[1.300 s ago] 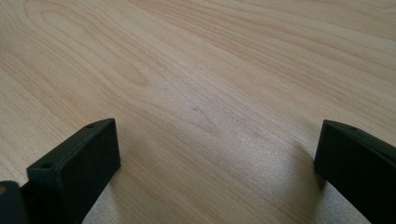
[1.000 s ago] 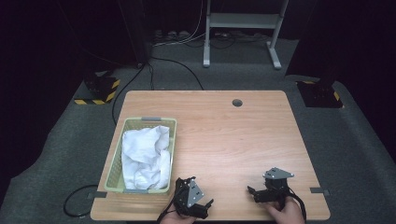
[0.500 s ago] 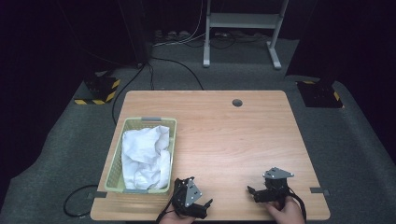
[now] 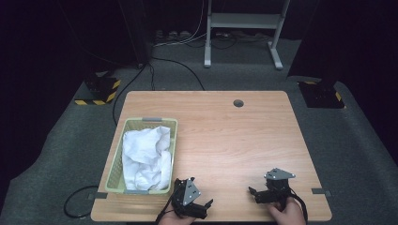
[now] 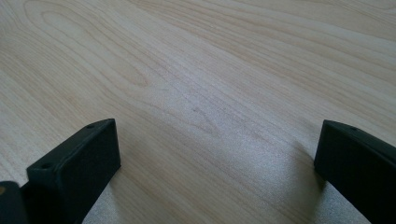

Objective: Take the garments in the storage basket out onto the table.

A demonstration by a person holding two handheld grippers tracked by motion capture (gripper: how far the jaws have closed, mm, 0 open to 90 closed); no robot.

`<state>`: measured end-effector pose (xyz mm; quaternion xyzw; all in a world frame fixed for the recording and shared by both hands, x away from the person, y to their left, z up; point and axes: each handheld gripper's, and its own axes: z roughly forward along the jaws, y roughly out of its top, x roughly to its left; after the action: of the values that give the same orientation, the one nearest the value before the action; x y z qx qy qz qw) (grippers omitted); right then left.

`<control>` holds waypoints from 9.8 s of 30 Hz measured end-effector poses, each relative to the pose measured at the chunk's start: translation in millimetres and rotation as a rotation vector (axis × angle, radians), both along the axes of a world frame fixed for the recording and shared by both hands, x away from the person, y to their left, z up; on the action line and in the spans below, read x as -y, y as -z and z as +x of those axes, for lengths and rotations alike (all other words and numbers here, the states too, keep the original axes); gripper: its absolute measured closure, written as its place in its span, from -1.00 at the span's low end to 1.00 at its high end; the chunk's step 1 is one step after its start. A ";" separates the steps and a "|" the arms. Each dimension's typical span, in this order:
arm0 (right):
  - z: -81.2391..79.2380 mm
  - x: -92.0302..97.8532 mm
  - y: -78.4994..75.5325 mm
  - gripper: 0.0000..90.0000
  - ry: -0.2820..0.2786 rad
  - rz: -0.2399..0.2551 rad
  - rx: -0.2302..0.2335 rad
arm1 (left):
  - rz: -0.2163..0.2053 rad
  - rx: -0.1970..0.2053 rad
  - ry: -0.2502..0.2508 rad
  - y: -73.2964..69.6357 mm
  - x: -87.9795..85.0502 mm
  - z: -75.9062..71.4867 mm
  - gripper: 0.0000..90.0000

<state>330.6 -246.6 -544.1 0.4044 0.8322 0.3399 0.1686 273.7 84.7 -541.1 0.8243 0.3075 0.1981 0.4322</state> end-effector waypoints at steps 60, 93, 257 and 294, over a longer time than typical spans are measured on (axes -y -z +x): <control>-0.2 -0.2 0.0 -1.00 0.002 0.000 0.000 | -0.119 0.076 0.084 -55.4 -17.1 -30.0 -0.99; -0.2 -0.1 0.0 -1.00 0.002 0.000 0.000 | -0.136 0.101 0.022 -69.2 -45.2 -30.6 -0.99; 0.0 0.0 0.0 -1.00 0.000 0.000 0.001 | -0.031 -0.162 -0.516 -94.0 -182.1 71.0 -0.97; 0.1 0.5 -0.2 -1.00 0.001 0.007 -0.002 | 0.187 -0.511 -0.451 -48.9 -168.0 126.5 -0.96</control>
<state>330.7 -247.1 -543.9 0.4056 0.8312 0.3420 0.1664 400.2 252.7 -492.3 0.7946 0.5604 0.1035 0.2092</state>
